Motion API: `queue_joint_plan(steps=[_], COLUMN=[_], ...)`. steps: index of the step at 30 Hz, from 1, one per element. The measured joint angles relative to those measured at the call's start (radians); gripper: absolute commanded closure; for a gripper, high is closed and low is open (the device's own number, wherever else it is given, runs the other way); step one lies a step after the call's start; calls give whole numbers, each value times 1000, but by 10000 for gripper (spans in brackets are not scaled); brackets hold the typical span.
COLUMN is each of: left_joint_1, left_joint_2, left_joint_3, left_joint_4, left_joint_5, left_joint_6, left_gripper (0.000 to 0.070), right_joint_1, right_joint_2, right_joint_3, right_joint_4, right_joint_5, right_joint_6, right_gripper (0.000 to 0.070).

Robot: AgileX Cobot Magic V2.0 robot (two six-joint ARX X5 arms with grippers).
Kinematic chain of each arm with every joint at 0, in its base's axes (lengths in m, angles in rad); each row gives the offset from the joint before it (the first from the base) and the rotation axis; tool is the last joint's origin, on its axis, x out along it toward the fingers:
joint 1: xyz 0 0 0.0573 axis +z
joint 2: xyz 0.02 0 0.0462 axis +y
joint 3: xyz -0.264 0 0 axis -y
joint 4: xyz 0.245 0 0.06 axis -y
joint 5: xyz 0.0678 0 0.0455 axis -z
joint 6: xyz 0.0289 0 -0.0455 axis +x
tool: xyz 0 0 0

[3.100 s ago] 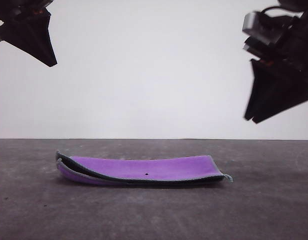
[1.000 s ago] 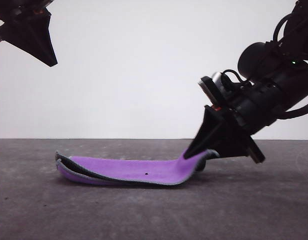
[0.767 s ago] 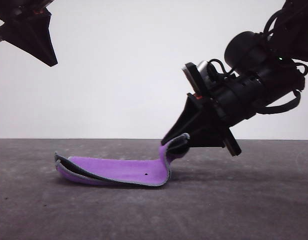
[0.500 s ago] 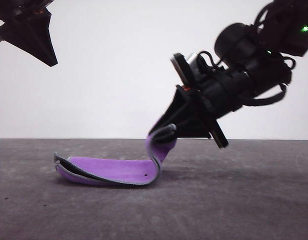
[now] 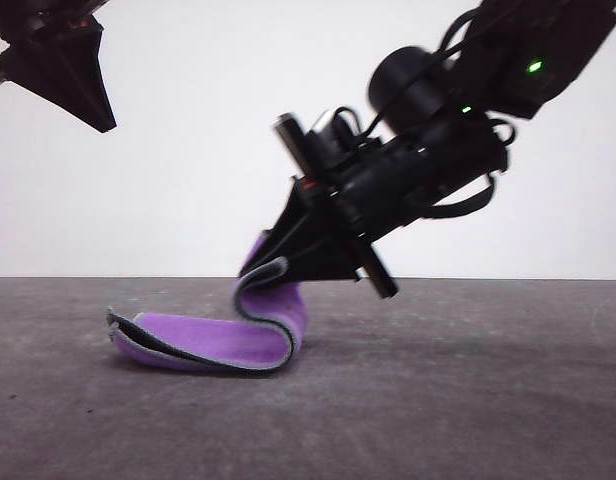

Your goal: Fold clothes

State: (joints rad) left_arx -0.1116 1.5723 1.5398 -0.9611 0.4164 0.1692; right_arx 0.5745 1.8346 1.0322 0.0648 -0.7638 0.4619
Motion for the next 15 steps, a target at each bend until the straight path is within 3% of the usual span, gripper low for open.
queue_joint_plan(steps=[12,15], left_joint_1=[0,1], left_joint_2=[0,0], left_joint_3=[0,0], left_joint_4=[1,1], left_joint_5=[0,0], left_joint_6=[0,-1], left_gripper=[680,673], right_joint_1=[41,47], right_joint_2=[88,96], right_joint_3=[148,153], right_joint_4=[3,1], right_joint_5=[-19,-18], right_joint_6=[16,18], right_gripper=[683,623])
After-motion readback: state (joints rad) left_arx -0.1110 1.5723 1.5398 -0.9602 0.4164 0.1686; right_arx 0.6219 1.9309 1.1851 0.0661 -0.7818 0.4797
